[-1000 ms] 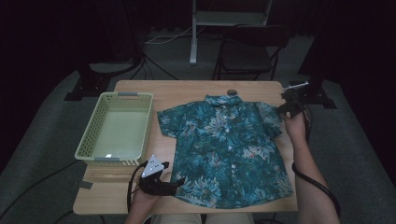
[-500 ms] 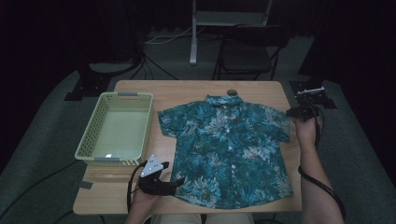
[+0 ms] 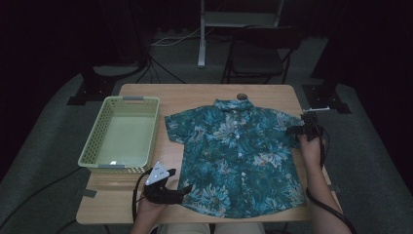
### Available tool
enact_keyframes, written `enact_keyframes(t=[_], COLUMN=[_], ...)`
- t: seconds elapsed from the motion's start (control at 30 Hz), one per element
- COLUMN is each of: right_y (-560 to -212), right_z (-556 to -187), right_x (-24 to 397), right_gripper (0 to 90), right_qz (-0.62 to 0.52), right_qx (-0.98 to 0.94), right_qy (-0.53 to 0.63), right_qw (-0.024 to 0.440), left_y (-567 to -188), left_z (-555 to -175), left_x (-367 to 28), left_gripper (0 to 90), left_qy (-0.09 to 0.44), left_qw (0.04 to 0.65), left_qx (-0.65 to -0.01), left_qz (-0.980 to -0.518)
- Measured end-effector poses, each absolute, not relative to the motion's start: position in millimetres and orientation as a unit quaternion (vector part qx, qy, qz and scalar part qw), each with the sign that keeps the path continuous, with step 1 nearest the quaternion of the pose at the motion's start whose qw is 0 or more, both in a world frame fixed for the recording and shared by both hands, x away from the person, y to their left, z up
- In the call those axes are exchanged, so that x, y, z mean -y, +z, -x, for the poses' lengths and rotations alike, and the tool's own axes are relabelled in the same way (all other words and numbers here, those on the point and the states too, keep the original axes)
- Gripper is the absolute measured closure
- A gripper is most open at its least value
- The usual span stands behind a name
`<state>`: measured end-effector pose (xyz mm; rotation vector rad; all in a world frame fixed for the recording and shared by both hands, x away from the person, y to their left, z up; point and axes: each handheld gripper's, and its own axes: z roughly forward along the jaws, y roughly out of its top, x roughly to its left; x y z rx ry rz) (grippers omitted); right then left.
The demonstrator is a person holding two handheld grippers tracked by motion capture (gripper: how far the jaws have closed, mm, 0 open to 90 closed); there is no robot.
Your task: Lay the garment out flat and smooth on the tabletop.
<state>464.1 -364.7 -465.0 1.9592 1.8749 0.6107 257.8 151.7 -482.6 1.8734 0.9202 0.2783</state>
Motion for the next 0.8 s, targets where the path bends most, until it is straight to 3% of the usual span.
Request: enact_keyframes(t=[0.27,0.8], right_y=[-465,-457], right_z=[-436,-389], right_x=[359,353], right_gripper=[13.0,11.0], right_qz=[-0.672,-0.64], right_qx=[-0.659,-0.659], right_qy=[0.255,0.313], right_qw=[0.221,0.241], left_y=[-483,-482], left_z=[-258,-258], left_x=[-152,-152], left_gripper=[12.2,12.2], left_qy=[0.116,0.117], left_qw=[0.497,0.497], left_qx=[-0.381,-0.381], left_qz=[-0.771,-0.771])
